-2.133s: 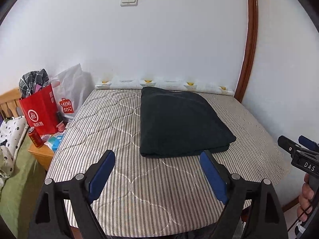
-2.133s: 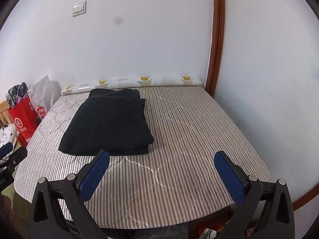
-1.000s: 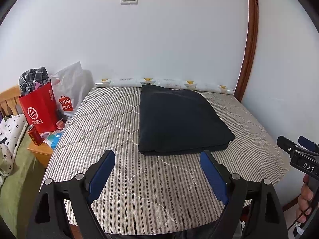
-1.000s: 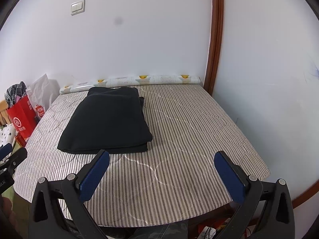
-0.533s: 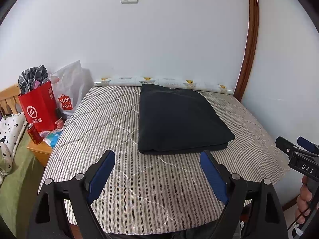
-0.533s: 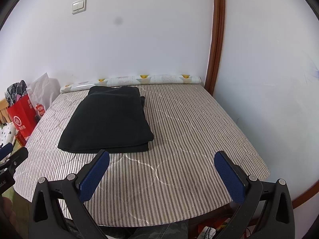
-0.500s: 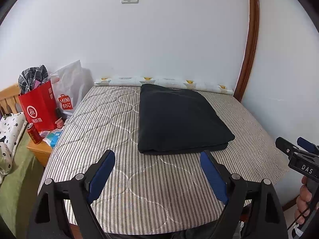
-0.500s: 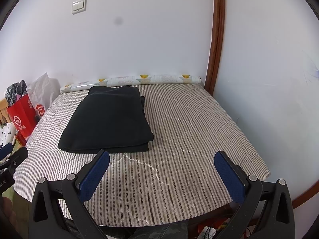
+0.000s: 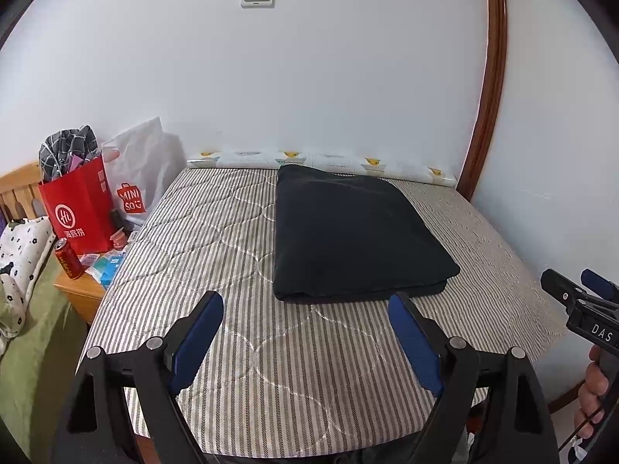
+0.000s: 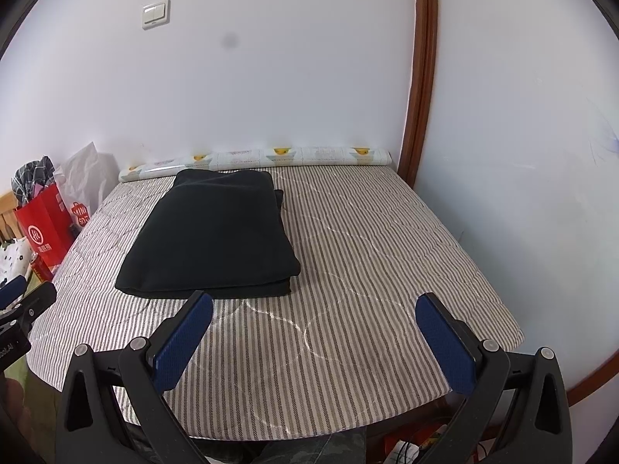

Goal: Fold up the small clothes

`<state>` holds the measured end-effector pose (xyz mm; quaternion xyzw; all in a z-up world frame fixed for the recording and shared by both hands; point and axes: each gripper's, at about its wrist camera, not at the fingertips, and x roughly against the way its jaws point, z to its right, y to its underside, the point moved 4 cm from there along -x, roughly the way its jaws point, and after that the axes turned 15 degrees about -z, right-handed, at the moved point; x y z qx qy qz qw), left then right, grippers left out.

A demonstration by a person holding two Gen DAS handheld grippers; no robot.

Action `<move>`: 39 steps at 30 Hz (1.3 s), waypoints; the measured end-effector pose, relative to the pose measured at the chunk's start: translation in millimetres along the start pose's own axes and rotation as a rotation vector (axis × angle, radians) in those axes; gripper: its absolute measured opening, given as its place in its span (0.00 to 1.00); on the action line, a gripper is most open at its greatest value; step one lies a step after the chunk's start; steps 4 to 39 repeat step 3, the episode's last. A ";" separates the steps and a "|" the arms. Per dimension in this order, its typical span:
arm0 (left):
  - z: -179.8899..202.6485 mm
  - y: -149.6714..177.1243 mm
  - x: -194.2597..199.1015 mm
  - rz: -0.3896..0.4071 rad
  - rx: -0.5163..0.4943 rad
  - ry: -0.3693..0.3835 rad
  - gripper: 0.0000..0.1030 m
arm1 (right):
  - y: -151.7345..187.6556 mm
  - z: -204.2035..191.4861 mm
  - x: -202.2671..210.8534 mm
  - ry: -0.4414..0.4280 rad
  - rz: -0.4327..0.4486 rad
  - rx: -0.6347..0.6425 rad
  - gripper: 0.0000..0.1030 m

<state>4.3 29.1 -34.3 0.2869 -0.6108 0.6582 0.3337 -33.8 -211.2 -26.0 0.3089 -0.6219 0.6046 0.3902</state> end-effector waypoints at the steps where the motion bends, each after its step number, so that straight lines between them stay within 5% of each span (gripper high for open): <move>1: -0.6 -0.8 -0.3 0.000 0.000 0.001 0.84 | 0.6 -0.2 0.3 -0.002 0.001 0.000 1.00; 39: -1.5 -2.4 -1.7 -0.001 -0.001 0.001 0.84 | -0.7 -2.0 -0.9 -0.009 0.000 0.004 1.00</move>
